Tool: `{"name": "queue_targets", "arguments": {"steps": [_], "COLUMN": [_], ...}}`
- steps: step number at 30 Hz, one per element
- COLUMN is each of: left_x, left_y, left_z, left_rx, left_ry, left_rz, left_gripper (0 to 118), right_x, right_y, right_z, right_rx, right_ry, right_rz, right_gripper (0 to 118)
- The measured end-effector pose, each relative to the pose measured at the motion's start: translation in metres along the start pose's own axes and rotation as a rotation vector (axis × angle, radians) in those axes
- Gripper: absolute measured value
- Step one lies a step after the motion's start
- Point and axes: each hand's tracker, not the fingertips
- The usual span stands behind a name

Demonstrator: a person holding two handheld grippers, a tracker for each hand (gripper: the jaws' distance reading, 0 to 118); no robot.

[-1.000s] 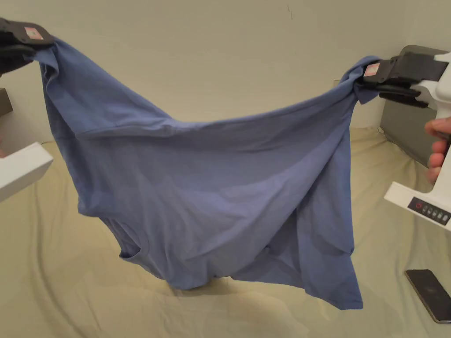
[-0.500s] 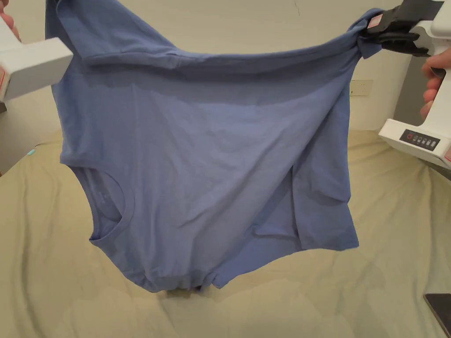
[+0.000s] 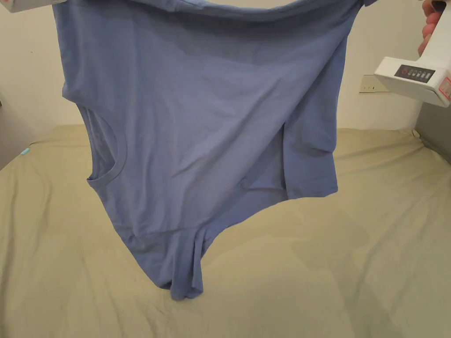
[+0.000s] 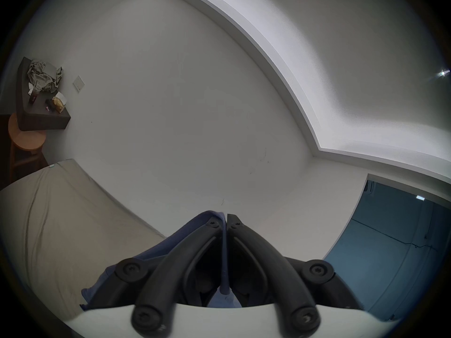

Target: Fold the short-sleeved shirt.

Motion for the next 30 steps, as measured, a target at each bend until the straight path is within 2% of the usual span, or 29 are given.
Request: {"name": "queue_targets", "arguments": {"steps": [9, 15, 21, 22, 25, 30], "left_x": [-0.030, -0.049, -0.076, -0.079, -0.092, -0.108], "left_y": [-0.012, -0.038, -0.084, -0.091, -0.108, -0.141], "left_z": [-0.032, -0.038, -0.021, -0.018, -0.004, 0.030], "left_rx": [-0.017, -0.089, -0.151, -0.157, -0.173, -0.211], "left_ry": [0.009, 0.018, -0.002, -0.001, -0.022, -0.061], "left_rz": [-0.010, 0.008, 0.077, 0.048, 0.062, 0.094], "left_gripper": [1, 1, 1, 1, 1, 1], "right_x": [0.025, 0.048, 0.078, 0.083, 0.095, 0.109], "right_y": [-0.004, -0.027, -0.060, -0.066, -0.087, -0.120], "right_z": [-0.048, -0.055, -0.054, -0.052, -0.040, -0.014], "right_rx": [-0.013, -0.039, -0.080, -0.092, -0.111, -0.158], "right_ry": [-0.007, -0.015, -0.032, -0.042, -0.044, -0.056], "right_rz": [0.013, 0.002, -0.022, -0.023, -0.058, -0.072], "right_gripper": [6, 6, 6, 6, 6, 6]}}
